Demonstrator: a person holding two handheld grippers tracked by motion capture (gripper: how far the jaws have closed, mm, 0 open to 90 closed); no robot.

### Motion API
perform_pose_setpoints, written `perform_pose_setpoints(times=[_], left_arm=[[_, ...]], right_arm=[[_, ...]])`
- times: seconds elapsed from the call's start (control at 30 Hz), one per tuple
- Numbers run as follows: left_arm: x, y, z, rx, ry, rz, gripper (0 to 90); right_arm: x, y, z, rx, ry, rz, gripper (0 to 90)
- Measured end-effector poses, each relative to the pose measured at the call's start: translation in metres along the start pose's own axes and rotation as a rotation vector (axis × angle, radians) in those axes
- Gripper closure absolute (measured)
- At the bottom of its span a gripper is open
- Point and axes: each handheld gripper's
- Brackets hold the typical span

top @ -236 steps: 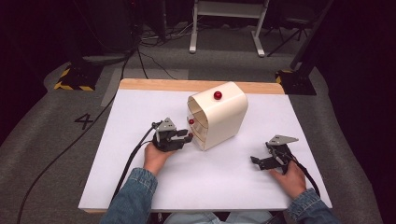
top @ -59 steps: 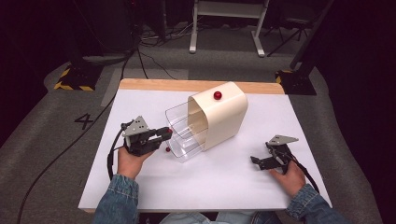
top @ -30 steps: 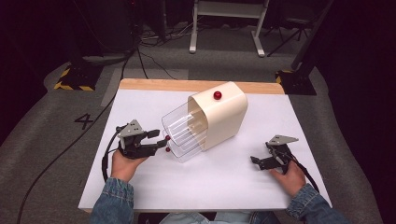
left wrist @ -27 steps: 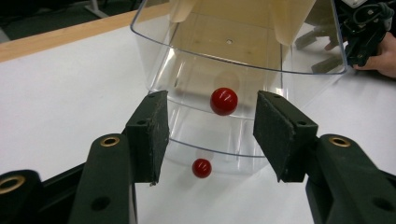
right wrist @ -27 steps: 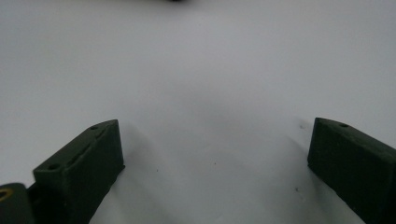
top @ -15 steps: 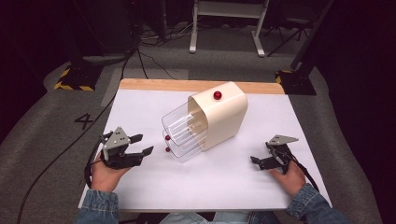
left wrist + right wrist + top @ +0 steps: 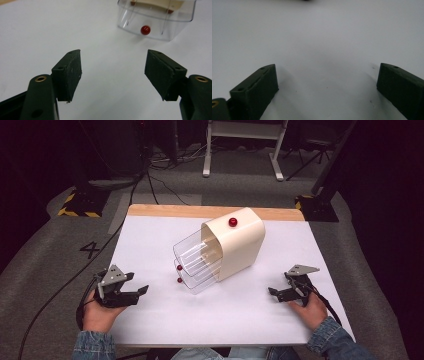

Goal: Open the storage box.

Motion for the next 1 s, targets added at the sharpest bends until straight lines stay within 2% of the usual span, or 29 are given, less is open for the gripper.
perform_pose_setpoints(times=[0.13,0.2,0.37,0.53,0.6,0.73,1.0], left_arm=[[-0.011,0.006,0.005,0.023,-0.022,0.052,30.0],[-0.017,0.009,0.007,0.033,-0.018,0.079,30.0],[-0.027,0.016,0.01,0.041,-0.028,0.114,29.6],[-0.039,0.027,0.011,0.055,-0.01,0.166,26.1],[-0.041,0.029,0.01,0.061,-0.003,0.166,22.6],[-0.047,0.029,0.015,0.044,-0.025,0.125,18.2],[-0.047,0.029,0.014,0.045,-0.023,0.124,17.5]], right_arm=[[0.0,0.0,0.0,0.0,0.0,0.0,3.6],[0.0,0.0,0.0,0.0,0.0,0.0,3.6],[0.0,0.0,0.0,0.0,0.0,0.0,3.6],[0.0,0.0,0.0,0.0,0.0,0.0,3.6],[0.0,0.0,0.0,0.0,0.0,0.0,3.6],[0.0,0.0,0.0,0.0,0.0,0.0,3.6],[0.0,0.0,0.0,0.0,0.001,0.0,3.6]])
Point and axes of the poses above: each handheld gripper's, and its own axes: y roughly forward along the jaws, x roughly out of its top, z roughly to its left, and after that the axes turned 15 degrees about -z, right-handed
